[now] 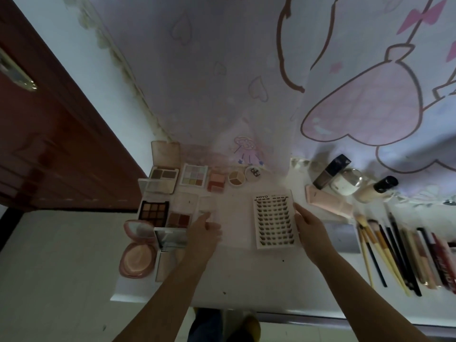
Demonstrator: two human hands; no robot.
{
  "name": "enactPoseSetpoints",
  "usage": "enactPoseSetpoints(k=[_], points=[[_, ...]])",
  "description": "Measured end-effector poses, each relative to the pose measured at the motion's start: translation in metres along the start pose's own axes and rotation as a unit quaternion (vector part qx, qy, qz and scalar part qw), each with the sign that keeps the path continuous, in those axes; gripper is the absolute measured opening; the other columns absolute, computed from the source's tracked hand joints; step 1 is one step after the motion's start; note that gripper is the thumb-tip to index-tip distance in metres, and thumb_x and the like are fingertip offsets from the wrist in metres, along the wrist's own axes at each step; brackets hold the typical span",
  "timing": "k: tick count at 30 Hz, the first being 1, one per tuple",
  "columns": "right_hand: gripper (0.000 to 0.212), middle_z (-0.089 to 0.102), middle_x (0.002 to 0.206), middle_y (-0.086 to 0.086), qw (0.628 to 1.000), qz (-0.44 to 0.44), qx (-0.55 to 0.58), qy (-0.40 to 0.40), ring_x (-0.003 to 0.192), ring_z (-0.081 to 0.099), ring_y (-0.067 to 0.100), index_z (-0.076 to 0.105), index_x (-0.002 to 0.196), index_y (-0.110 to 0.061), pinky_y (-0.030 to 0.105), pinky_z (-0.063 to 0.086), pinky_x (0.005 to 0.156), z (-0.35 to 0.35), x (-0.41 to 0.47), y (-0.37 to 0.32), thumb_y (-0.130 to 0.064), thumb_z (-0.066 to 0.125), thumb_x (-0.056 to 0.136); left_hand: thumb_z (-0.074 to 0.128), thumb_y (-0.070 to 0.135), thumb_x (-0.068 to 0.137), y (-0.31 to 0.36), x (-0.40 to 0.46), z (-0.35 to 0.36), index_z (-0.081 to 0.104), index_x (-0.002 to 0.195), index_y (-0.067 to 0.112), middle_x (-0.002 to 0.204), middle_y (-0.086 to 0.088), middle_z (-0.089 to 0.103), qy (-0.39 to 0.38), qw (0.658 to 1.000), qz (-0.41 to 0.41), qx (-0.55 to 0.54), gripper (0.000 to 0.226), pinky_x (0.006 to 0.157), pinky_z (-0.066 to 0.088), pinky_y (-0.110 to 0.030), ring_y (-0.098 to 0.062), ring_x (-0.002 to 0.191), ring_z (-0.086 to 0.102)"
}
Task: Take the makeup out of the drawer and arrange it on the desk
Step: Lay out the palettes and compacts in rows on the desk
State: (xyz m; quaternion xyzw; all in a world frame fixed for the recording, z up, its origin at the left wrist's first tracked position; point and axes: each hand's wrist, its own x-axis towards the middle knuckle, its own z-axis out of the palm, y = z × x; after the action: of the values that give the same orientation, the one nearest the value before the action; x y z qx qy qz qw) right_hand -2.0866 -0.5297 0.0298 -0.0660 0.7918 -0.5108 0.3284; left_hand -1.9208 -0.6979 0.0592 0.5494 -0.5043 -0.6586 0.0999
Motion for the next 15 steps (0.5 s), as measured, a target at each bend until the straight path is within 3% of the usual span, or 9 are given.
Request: enactPoseSetpoints(k=[1,3,5,8,10,15], points=[[0.038,0.067,0.109,-0.005,1.0,-0.001,-0.015,0.015,0.095,0.064,0.01,0.05,0.132,-0.03,0.03,0.052,0.08,0.003,0.001,-0.001,-0.017,0.035,0.1,0.043,-0.001,0.094,-0.002,0.003,0.003,0.049,0.129,0.006,0.1,-0.015,0.065,0.025,0.993,0.035,0.114,0.036,0.077,0.054,-0.029,-0.023,0.088,0.065],[0.036,0.067,0.101,-0.009,0.999,-0.011,-0.042,0.032,0.091,0.064,0.009,0.053,0.128,-0.03,0.024,0.051,0.076,0.009,0.003,-0.003,-0.017,0.034,0.1,0.042,0.002,0.093,-0.007,0.008,0.008,0.037,0.141,0.008,0.127,-0.016,0.053,0.051,0.935,0.106,0.333,0.049,0.098,0.042,-0.036,-0.028,0.115,0.051],[0.031,0.068,0.089,-0.011,0.994,-0.041,-0.09,0.044,0.084,0.064,0.008,0.062,0.109,-0.026,0.013,0.045,0.063,0.014,0.005,-0.008,-0.016,0.034,0.1,0.041,0.008,0.093,-0.006,0.01,0.013,0.03,0.144,0.007,0.138,-0.015,0.042,0.078,0.887,0.128,0.437,0.052,0.102,0.032,-0.036,-0.028,0.125,0.04],[0.029,0.065,0.095,0.011,0.98,-0.065,-0.169,0.086,0.087,0.062,0.023,0.061,0.1,-0.002,0.025,0.049,0.07,0.017,0.013,-0.01,-0.007,0.033,0.098,0.041,0.018,0.094,-0.001,0.009,0.02,0.027,0.145,0.008,0.142,-0.013,0.031,0.095,0.855,0.114,0.496,0.053,0.104,0.027,-0.036,-0.028,0.13,0.031],[0.028,0.062,0.104,0.015,0.973,-0.073,-0.201,0.084,0.095,0.06,0.026,0.059,0.098,-0.001,0.032,0.049,0.082,0.018,0.018,-0.01,-0.002,0.031,0.094,0.041,0.02,0.094,-0.001,0.006,0.023,0.027,0.144,0.009,0.143,-0.013,0.028,0.091,0.848,0.099,0.512,0.054,0.105,0.026,-0.036,-0.028,0.131,0.028],[0.039,0.051,0.134,0.014,0.968,-0.066,-0.231,0.077,0.121,0.048,0.025,0.049,0.13,-0.003,0.023,0.033,0.095,0.012,0.01,-0.018,0.001,0.033,0.094,0.042,0.021,0.093,-0.001,-0.001,0.027,0.018,0.146,0.01,0.147,-0.013,0.023,0.101,0.833,0.126,0.528,0.059,0.107,0.025,-0.038,-0.029,0.134,0.025]])
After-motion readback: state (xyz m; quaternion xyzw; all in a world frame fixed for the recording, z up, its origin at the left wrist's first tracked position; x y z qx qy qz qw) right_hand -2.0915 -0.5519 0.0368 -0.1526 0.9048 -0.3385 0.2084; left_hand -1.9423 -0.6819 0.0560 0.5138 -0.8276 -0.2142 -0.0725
